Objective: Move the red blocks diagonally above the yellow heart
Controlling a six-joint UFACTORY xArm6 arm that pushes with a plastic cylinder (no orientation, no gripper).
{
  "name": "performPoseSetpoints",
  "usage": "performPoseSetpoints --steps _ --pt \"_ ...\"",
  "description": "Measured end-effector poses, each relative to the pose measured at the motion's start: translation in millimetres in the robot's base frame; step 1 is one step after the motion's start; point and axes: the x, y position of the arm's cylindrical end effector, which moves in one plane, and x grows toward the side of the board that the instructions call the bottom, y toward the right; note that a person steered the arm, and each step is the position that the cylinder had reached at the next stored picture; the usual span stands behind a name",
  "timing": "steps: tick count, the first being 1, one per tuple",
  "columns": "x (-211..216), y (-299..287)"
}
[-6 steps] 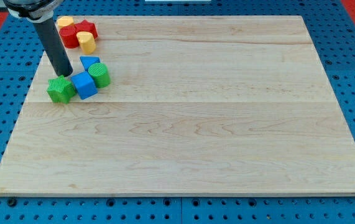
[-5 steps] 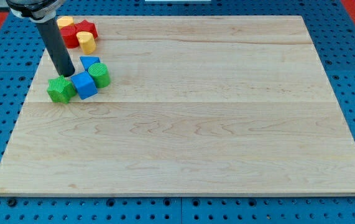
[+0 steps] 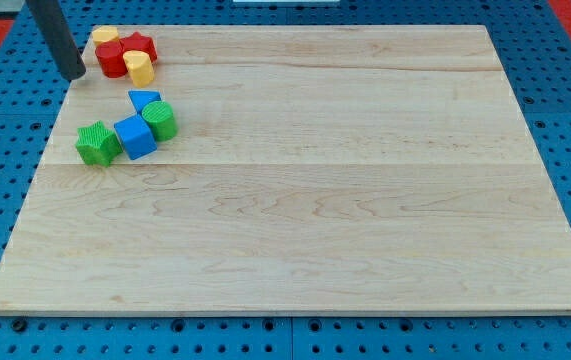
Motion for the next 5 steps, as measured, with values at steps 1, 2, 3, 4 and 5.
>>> performPoseSetpoints --steps 1,2,3,4,5 --pt "-21 15" --pt "-41 41" --pt "-49 80" --pt "-53 121" --pt "-53 151"
